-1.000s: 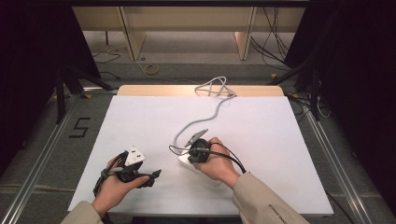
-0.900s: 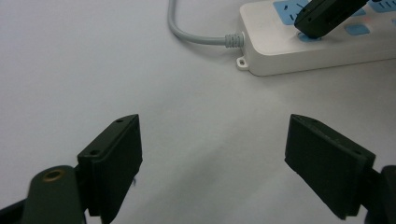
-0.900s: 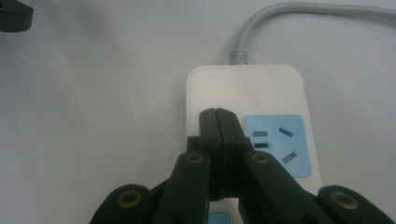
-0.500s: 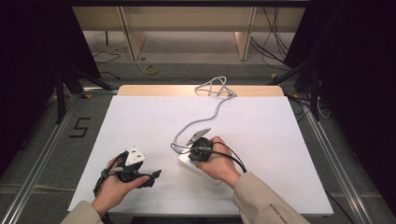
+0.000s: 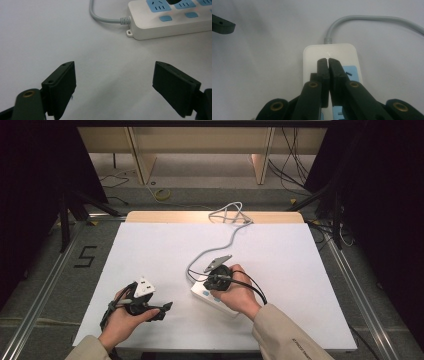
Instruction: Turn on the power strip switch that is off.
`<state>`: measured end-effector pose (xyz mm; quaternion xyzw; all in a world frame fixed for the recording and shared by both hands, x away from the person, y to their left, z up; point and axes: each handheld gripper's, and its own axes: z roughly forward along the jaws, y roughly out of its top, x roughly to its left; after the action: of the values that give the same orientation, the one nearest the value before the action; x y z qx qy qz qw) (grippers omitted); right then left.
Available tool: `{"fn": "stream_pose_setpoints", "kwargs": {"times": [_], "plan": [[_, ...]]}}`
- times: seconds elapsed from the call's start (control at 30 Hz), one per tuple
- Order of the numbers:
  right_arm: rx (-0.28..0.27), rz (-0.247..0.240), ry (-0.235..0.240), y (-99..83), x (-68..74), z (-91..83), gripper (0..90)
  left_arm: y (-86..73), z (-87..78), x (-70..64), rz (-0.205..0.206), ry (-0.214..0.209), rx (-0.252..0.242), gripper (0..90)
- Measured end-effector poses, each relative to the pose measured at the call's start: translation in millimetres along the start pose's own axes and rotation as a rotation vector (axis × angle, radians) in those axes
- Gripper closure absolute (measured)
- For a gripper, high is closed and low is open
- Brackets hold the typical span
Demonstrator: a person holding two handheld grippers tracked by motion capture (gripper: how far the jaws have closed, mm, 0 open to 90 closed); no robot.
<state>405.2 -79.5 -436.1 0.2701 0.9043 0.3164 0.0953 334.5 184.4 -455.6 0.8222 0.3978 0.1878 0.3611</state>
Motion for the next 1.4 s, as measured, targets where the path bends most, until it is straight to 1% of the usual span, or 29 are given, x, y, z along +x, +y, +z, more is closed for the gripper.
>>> {"fn": "stream_pose_setpoints", "kwargs": {"times": [0.03, 0.23, 0.43, 0.53, 0.63, 0.67, 0.7, 0.8, 0.97, 1.2, 1.4], "plan": [[0.002, -0.002, 0.0, -0.5, -0.6, -0.9, 87.3, 0.0, 0.1, -0.1, 0.0, 0.0, 0.0, 18.6], [-0.024, 0.023, -0.004, -2.7, -2.7, -4.4, 86.2, -0.1, 0.0, 0.0, -0.003, -0.001, 0.0, 18.6], [-0.033, 0.026, -0.006, -5.9, -5.7, -7.1, 83.0, -0.2, -0.1, -0.1, -0.002, -0.001, -0.001, 18.6], [-0.041, 0.042, -0.005, -7.1, -7.6, -9.9, 81.9, -0.2, 0.0, 0.0, -0.003, -0.001, 0.0, 18.6], [-0.049, 0.047, -0.009, -8.6, -9.7, -12.4, 80.7, -0.2, 0.1, 0.1, -0.004, 0.0, 0.0, 18.7], [-0.053, 0.039, -0.012, -9.4, -10.9, -12.8, 80.4, -0.1, -0.1, 0.1, -0.003, 0.0, 0.003, 18.7], [-0.051, 0.05, -0.013, -9.9, -11.0, -13.8, 80.0, -0.2, 0.1, 0.0, -0.004, 0.0, 0.0, 18.7], [-0.057, 0.055, -0.013, -11.8, -12.4, -15.8, 78.6, -0.3, 0.0, -0.1, -0.005, 0.0, 0.0, 18.7], [-0.071, 0.054, -0.012, -15.2, -14.4, -20.0, 76.2, -0.4, -0.2, -0.2, -0.008, 0.001, 0.0, 18.6], [-0.094, 0.068, -0.015, -20.6, -17.9, -28.2, 72.5, -0.4, -0.2, -0.1, -0.005, 0.002, -0.001, 18.7], [-0.103, 0.074, -0.016, -25.6, -20.6, -34.8, 69.5, -0.6, -0.3, 0.0, -0.009, 0.004, -0.001, 18.7]]}}
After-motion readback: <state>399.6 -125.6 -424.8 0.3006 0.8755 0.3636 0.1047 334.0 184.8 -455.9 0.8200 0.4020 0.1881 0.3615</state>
